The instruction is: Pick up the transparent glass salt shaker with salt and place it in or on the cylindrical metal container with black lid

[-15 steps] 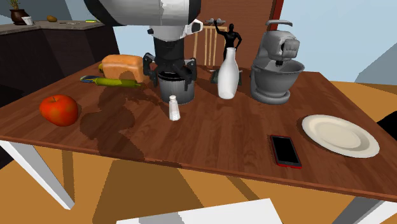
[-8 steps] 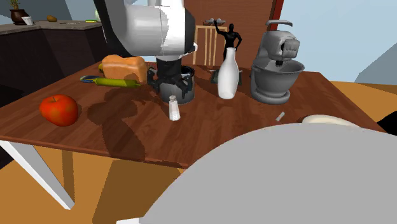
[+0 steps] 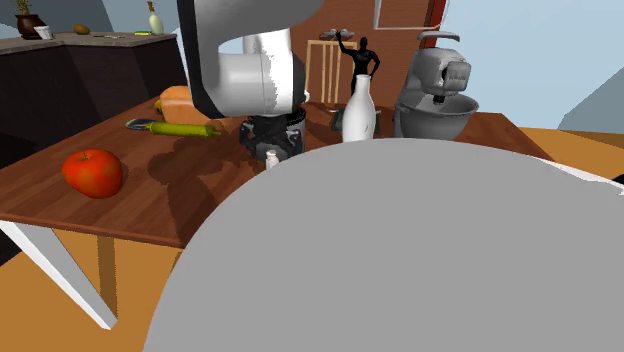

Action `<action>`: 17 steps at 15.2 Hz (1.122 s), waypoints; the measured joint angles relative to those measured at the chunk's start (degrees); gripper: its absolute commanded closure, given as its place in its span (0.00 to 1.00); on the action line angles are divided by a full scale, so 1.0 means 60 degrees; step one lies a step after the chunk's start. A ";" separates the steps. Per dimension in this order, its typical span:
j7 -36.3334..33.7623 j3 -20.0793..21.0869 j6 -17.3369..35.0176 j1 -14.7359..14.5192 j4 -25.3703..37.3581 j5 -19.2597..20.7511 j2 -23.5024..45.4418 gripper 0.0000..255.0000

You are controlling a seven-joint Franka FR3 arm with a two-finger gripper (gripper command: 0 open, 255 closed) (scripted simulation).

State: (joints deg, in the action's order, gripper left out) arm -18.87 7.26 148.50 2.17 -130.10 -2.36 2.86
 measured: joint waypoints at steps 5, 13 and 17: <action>-0.0066 -0.0013 0.0576 -0.0016 0.0033 0.0108 0.0611 0.00; -0.0079 -0.0015 0.0651 -0.0022 0.0034 0.0123 0.0680 1.00; -0.0080 -0.0015 0.0653 -0.0022 0.0036 0.0124 0.0676 1.00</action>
State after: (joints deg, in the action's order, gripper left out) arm -19.35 7.17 152.41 2.03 -129.89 -1.62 6.92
